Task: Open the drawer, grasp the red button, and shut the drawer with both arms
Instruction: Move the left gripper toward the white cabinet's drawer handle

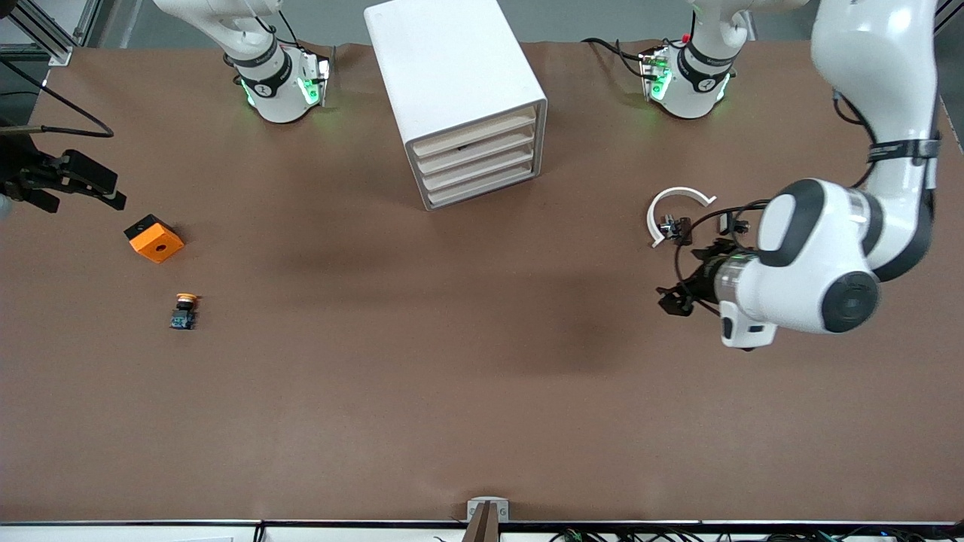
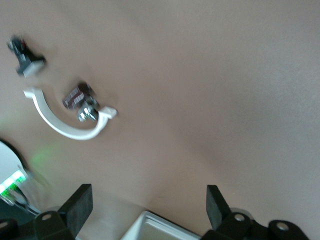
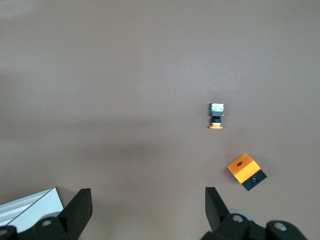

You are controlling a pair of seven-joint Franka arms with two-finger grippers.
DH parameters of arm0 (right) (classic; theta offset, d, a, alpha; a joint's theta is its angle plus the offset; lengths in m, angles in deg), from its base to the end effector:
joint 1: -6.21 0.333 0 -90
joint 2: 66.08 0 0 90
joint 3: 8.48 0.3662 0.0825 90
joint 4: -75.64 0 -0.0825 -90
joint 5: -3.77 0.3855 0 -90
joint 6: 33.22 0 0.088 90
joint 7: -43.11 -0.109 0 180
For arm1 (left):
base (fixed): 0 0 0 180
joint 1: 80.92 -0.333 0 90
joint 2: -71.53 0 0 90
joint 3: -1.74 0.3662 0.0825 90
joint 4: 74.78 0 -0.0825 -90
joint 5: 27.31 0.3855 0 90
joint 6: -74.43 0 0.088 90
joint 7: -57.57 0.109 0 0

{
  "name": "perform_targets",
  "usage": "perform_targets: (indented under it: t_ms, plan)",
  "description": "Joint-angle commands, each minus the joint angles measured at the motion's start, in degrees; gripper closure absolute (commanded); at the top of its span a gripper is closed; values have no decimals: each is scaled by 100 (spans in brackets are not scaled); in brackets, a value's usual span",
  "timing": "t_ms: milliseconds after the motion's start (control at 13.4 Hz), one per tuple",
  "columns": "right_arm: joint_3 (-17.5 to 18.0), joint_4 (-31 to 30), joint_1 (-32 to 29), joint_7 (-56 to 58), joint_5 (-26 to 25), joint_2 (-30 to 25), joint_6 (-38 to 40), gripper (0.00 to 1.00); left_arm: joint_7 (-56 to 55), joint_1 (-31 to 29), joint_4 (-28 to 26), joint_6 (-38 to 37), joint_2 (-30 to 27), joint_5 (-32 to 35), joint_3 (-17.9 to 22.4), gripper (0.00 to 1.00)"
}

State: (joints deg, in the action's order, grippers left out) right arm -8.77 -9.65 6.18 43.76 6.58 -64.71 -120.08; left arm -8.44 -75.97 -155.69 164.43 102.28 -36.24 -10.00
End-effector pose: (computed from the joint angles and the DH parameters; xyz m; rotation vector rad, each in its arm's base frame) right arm 0.5597 0.0025 0.6934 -3.0927 -0.0132 -0.0060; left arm 0.6623 -0.1871 0.4151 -2.7199 -1.3116 0.6882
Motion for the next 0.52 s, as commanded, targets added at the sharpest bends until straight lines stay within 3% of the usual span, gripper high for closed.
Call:
perform_targets:
  t_ms: [0, 447]
  plan:
    - [-6, 100, 21, -39, -96, 13, 100, 0, -1113, 365, 163, 71, 255, -170, 23, 0]
    - [2, 74, 47, -30, -79, 48, 170, 0, -3855, 999, 145, 53, 581, -538, 23, 0]
